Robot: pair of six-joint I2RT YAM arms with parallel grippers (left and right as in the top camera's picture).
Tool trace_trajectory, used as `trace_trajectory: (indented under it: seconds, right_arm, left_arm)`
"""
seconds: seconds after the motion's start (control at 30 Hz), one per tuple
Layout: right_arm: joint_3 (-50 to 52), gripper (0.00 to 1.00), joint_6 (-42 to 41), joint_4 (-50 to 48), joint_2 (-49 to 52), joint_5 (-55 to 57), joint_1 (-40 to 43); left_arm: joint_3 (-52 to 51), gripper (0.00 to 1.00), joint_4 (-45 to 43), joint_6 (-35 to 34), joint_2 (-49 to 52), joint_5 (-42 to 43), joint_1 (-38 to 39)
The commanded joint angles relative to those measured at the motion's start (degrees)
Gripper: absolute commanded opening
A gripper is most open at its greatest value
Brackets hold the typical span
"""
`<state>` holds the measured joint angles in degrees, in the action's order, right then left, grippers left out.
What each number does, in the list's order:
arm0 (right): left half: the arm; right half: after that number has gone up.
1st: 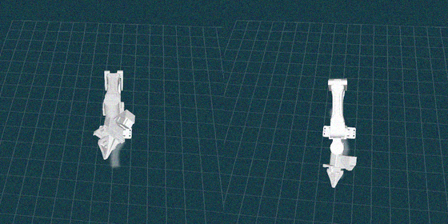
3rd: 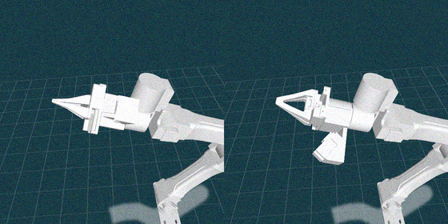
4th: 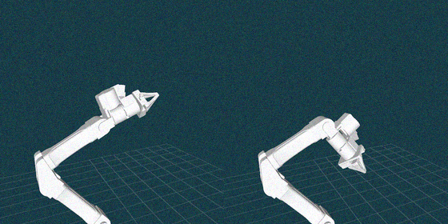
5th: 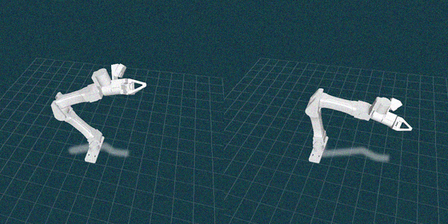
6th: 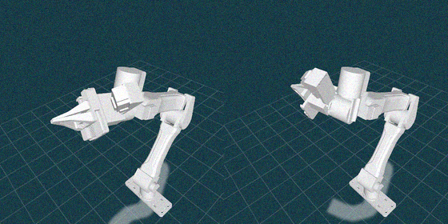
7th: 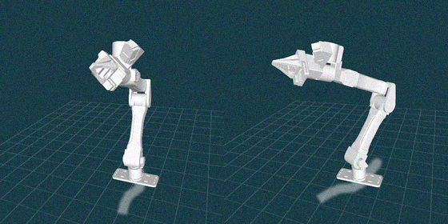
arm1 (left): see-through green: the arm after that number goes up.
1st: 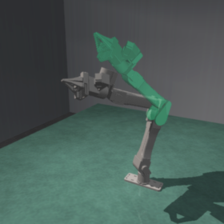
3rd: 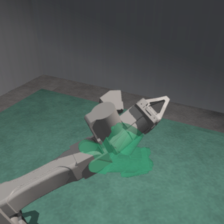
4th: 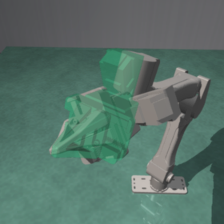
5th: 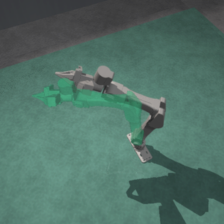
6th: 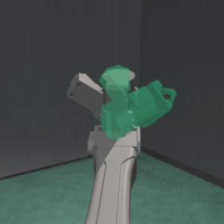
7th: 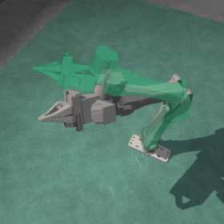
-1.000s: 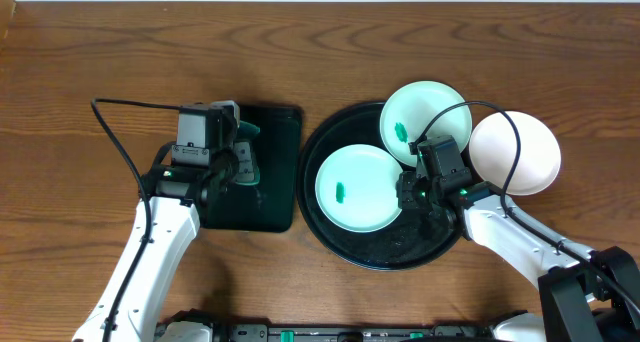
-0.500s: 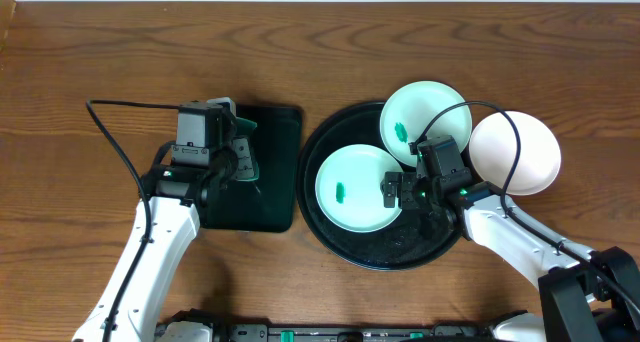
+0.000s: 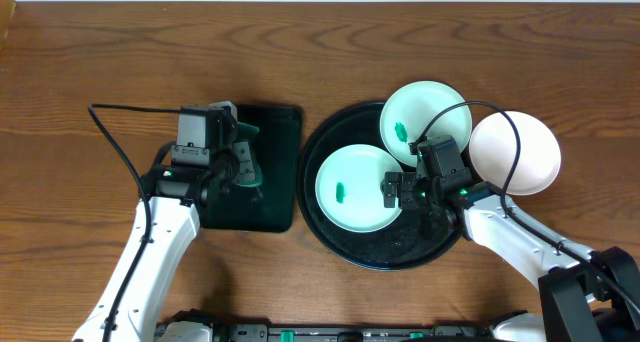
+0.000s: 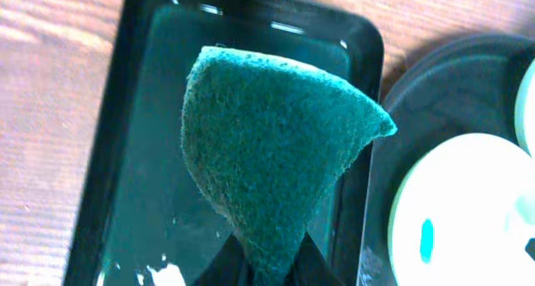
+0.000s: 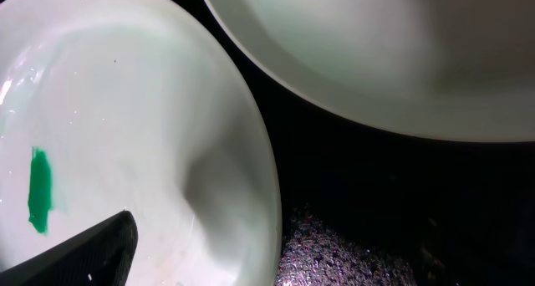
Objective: Clean dirty plates on tray and stack at the side
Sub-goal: 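Lift the green sponge with the left gripper above the black tray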
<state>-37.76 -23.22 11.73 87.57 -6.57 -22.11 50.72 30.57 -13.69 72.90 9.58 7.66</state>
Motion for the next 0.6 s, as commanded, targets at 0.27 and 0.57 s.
trace_trajectory:
  seconds: [0.27, 0.57]
  right_arm:
    - [0.31, 0.99, 0.13, 0.76, -0.24, 0.72, -0.07]
    - [0.31, 0.99, 0.13, 0.76, -0.24, 0.72, -0.07]
  left_arm:
    - [0.5, 0.09, 3.19, -1.01, 0.2, 1.57, -0.17]
    - [0.5, 0.1, 2.97, -1.03, 0.2, 1.55, -0.17]
